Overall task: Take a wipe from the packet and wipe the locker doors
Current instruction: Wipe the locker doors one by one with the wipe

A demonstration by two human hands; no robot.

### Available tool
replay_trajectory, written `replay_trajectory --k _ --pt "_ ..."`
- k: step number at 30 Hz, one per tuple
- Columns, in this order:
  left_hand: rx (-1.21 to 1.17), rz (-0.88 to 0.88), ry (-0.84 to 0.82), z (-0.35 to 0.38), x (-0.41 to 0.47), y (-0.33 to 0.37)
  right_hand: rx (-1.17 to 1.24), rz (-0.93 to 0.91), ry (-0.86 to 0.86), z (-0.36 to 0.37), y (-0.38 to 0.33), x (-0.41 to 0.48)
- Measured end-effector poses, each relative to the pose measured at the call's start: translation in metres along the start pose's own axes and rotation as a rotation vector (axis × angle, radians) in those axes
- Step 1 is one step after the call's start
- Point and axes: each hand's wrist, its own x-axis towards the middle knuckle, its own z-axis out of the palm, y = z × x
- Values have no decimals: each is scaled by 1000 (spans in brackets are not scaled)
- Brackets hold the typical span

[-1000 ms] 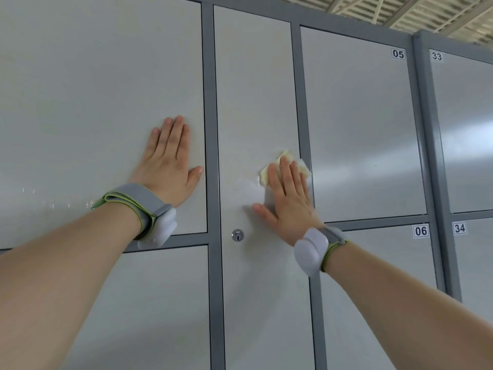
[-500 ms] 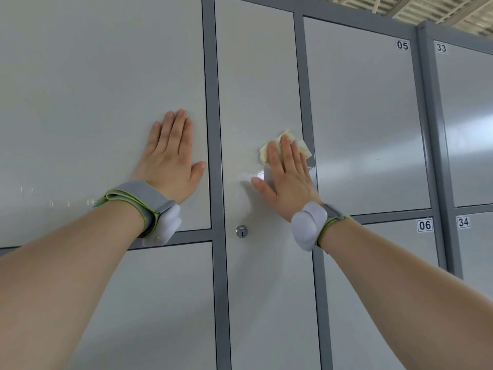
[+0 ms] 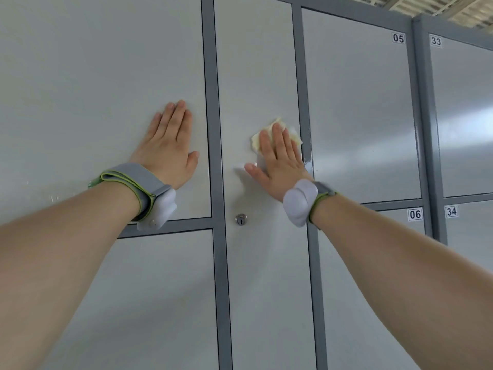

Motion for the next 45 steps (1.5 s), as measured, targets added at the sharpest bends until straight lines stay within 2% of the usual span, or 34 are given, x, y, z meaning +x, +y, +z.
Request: replay_trajectory --k 3,10,13,15,19,21,27,33,35,38,40,45 --pt "-32 29 -30 -6 0 -5 34 43 -12 -6 -13 9" --pt "2 125 63 4 -35 -11 -55 -235 -24 26 -15 -36" --pt "21 137 62 9 -44 -12 -110 -284 -52 26 -11 -38" --pt "41 135 65 12 -44 -11 -116 -236 -21 19 -9 -26" --pt "57 135 86 17 -44 -11 -15 -27 19 -3 -17 15" --pt "64 143 100 18 -44 -11 21 4 38 -6 -26 25" --pt "75 131 116 18 -44 -12 -40 -284 89 23 -45 -4" --pt "75 131 103 18 -44 -10 -130 -498 28 40 -31 -39" --pt "80 125 95 18 -44 -10 -139 -455 31 33 -24 -31" --pt "74 122 104 18 -44 -10 -36 -215 52 13 -23 -10" --pt "63 121 116 19 -44 -9 -3 -123 42 7 -27 -5" --pt "52 125 142 17 -45 -9 -50 -274 57 32 -37 -32"
